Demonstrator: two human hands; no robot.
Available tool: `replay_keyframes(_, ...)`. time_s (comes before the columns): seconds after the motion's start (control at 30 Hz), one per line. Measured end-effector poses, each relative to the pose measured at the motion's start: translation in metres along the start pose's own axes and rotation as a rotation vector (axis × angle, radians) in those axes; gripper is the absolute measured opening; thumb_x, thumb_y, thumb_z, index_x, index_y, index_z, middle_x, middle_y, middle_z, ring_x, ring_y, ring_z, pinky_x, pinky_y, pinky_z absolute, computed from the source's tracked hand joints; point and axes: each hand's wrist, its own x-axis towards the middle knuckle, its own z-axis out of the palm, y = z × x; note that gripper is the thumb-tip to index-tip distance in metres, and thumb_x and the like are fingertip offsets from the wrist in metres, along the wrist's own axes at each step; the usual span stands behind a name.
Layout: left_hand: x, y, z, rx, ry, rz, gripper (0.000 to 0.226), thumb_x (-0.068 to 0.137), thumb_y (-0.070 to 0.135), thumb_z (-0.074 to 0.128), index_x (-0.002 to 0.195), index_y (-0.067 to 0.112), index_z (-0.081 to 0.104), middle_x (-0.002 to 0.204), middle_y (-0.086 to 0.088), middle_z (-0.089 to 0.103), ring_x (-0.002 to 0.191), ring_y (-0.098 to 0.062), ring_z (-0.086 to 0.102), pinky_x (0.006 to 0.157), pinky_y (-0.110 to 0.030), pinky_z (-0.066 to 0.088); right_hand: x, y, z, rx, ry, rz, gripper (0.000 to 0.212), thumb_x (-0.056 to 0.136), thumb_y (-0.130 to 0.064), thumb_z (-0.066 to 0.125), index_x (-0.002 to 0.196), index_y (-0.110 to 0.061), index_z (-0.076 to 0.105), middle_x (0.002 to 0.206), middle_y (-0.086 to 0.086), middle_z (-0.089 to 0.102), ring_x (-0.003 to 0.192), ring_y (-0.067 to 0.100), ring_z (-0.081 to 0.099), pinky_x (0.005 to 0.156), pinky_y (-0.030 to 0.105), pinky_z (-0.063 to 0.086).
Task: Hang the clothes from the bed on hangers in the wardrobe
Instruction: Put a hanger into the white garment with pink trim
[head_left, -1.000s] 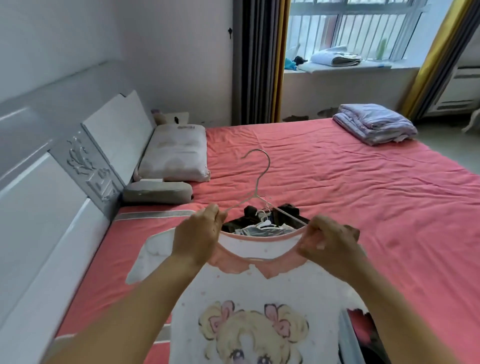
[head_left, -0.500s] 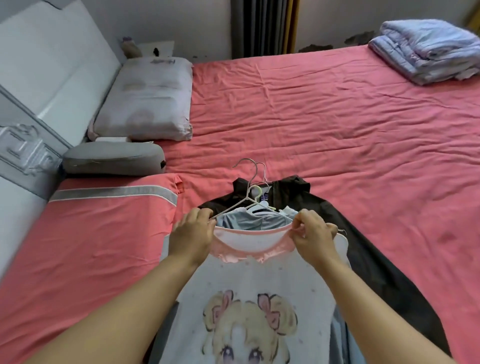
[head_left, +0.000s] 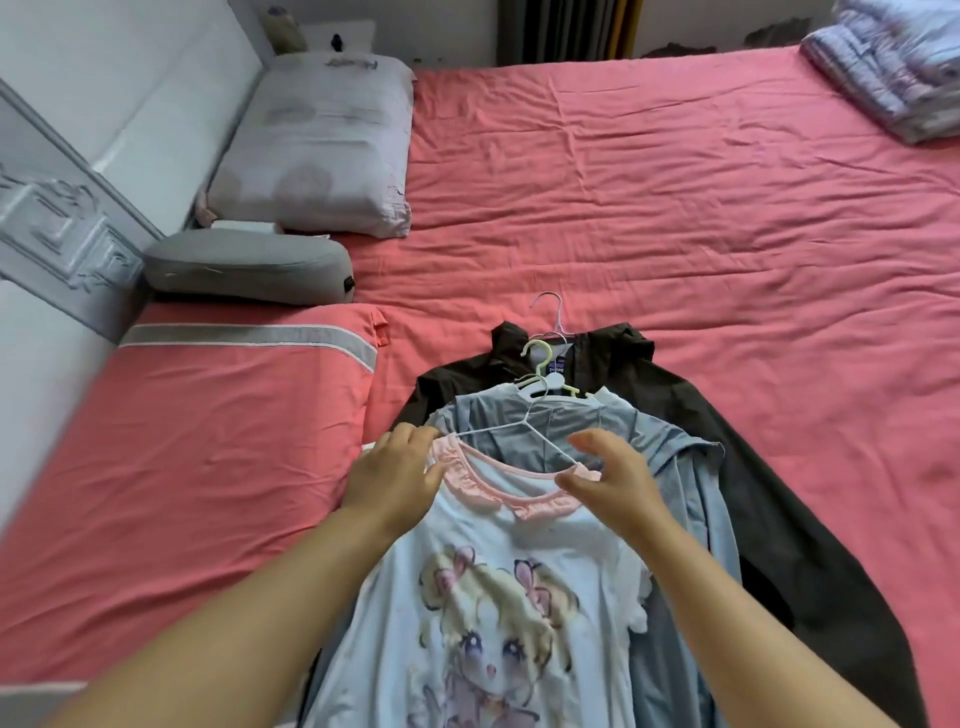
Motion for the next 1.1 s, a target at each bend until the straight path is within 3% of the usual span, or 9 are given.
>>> replay_keyframes(0.1,-0.032,-0.01,-0.022,-0.043,-0.017,-0.001,0.041,0.095,0.034,0.048,0.134,0.023,0.044,0.134,0.003,0.047,0.122,-0.017,0.045,0.09,-0.029,0.039,-0.029,-0.04,0.01,-0.005,-0.001,-0.097,0.032,0.075,-0.012,0.075,0.104,-0.006,0.064,0.096,0.001,0.063,0.093,0.018,0.057,0.083,0.03,0.044)
replay_keyframes(0.27,-0.12,-0.043,-0.063,-0.085,0.035,-0.052,0.037,0.093,0.039,0.049,0.128,0.027,0.05,0.125,0.007,0.054,0.109,-0.017,0.055,0.079,-0.028,0.041,-0.095,-0.115,0.036,0.011,-0.033,-0.308,0.022,0.074,-0.011,0.076,0.093,-0.01,0.066,0.079,-0.005,0.06,0.071,0.014,0.056,0.067,0.025,0.044)
replay_keyframes(0.47,-0.272,-0.098,-0.097,-0.128,0.125,-0.187,0.034,0.093,0.041,0.05,0.124,0.029,0.054,0.123,0.009,0.058,0.11,-0.014,0.057,0.087,-0.028,0.044,-0.196,-0.208,0.082,0.028,-0.171,-0.515,0.024,0.074,-0.029,0.068,0.093,-0.016,0.067,0.075,-0.009,0.059,0.066,0.007,0.053,0.065,0.023,0.046)
replay_keyframes(0.57,-0.37,-0.126,-0.111,-0.122,0.186,-0.271,0.034,0.092,0.044,0.05,0.123,0.03,0.055,0.121,0.01,0.059,0.11,-0.011,0.057,0.088,-0.026,0.043,-0.26,-0.256,0.108,-0.016,-0.254,-0.607,0.024,0.077,-0.027,0.072,0.097,-0.017,0.067,0.077,-0.01,0.059,0.069,0.008,0.053,0.068,0.024,0.046)
replay_keyframes(0.8,-0.616,-0.169,-0.13,-0.039,0.239,-0.557,0.034,0.094,0.045,0.043,0.125,0.033,0.049,0.121,0.011,0.057,0.11,-0.013,0.055,0.086,-0.026,0.043,-0.436,-0.353,0.175,-0.075,-0.45,-0.91,0.031,0.07,-0.043,0.061,0.091,-0.021,0.067,0.074,-0.014,0.058,0.066,0.007,0.054,0.064,0.027,0.048)
replay_keyframes(1.0,-0.82,-0.184,-0.134,-0.022,0.331,-0.929,0.037,0.096,0.048,0.037,0.131,0.038,0.044,0.123,0.016,0.056,0.11,-0.006,0.055,0.087,-0.023,0.043,-0.592,-0.434,0.232,0.015,-0.709,-1.183,0.041,0.071,-0.053,0.047,0.095,-0.025,0.066,0.076,-0.018,0.057,0.073,0.003,0.055,0.069,0.023,0.047)
replay_keyframes(1.07,-0.881,-0.181,-0.136,-0.007,0.339,-1.095,0.033,0.091,0.047,0.05,0.123,0.037,0.053,0.112,0.016,0.062,0.1,-0.004,0.061,0.077,-0.024,0.047,-0.641,-0.455,0.251,0.009,-0.805,-1.317,0.046,0.072,-0.058,0.044,0.1,-0.027,0.066,0.08,-0.019,0.056,0.078,0.004,0.055,0.073,0.022,0.047)
replay_keyframes(1.1,-0.909,-0.18,-0.134,-0.005,0.374,-1.182,0.03,0.084,0.045,0.063,0.112,0.036,0.061,0.098,0.015,0.067,0.085,-0.004,0.066,0.066,-0.025,0.05,-0.663,-0.464,0.259,0.005,-0.85,-1.377,0.051,0.072,-0.061,0.04,0.103,-0.029,0.065,0.082,-0.021,0.054,0.08,0.002,0.053,0.075,0.02,0.045)
